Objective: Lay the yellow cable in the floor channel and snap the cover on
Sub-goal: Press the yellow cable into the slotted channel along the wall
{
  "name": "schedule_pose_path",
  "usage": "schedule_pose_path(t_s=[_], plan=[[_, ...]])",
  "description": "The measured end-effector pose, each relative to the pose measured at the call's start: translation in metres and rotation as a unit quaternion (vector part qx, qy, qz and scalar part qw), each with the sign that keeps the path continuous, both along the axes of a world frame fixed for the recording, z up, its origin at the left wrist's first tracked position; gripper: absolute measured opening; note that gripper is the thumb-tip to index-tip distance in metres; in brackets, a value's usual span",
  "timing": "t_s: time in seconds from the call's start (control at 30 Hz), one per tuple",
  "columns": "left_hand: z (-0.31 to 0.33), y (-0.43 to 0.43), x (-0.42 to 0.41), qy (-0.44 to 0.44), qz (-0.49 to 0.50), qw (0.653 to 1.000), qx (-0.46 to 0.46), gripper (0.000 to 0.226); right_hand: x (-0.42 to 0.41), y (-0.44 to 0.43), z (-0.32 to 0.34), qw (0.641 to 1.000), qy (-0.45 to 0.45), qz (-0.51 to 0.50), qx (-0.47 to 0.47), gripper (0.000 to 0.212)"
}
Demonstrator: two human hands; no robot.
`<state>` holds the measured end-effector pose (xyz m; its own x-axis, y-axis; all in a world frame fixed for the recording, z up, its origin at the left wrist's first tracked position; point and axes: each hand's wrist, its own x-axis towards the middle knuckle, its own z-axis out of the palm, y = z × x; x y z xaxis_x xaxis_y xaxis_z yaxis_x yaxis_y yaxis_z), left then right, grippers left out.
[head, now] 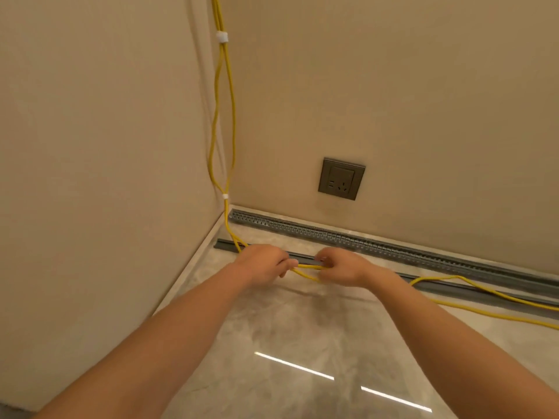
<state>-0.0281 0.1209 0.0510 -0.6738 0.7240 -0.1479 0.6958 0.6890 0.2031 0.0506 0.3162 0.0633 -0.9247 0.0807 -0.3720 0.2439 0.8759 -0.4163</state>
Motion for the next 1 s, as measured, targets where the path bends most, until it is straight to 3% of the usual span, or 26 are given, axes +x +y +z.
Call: schedule_pose_path(t_s=[0.07, 0.2, 0.33, 0.43, 0.67, 0.87, 1.0], plan=[[0.007, 0.008, -0.004, 0.02, 0.004, 1.0, 0.021, 0.049, -0.007, -0.019, 0.003, 0.996, 0.056, 0.006, -0.072, 0.034], [0.022, 0.019, -0.015, 0.047, 0.011, 0.997, 0.062, 0.04, -0.018, -0.027, 0.004, 0.986, 0.121, 0.025, -0.114, 0.016], [0.034, 0.019, -0.026, 0.054, -0.004, 0.997, 0.059, 0.045, -0.029, -0.008, 0.034, 0.965, 0.094, -0.04, -0.24, 0.016], [0.043, 0.015, -0.035, 0.043, -0.007, 0.998, 0.052, 0.051, -0.041, 0.014, 0.056, 0.951, 0.103, -0.092, -0.278, 0.017], [0.048, 0.003, -0.081, 0.063, -0.014, 0.998, -0.004, 0.04, -0.057, 0.033, 0.046, 0.95, 0.169, -0.098, -0.245, 0.01], [0.036, 0.005, -0.107, 0.071, 0.037, 0.993, 0.082, 0.018, -0.076, 0.036, 0.025, 0.965, 0.227, -0.123, -0.046, 0.017], [0.026, 0.012, -0.123, 0.076, 0.019, 0.99, 0.117, 0.012, -0.083, 0.034, 0.011, 0.961, 0.255, -0.108, 0.016, 0.006]])
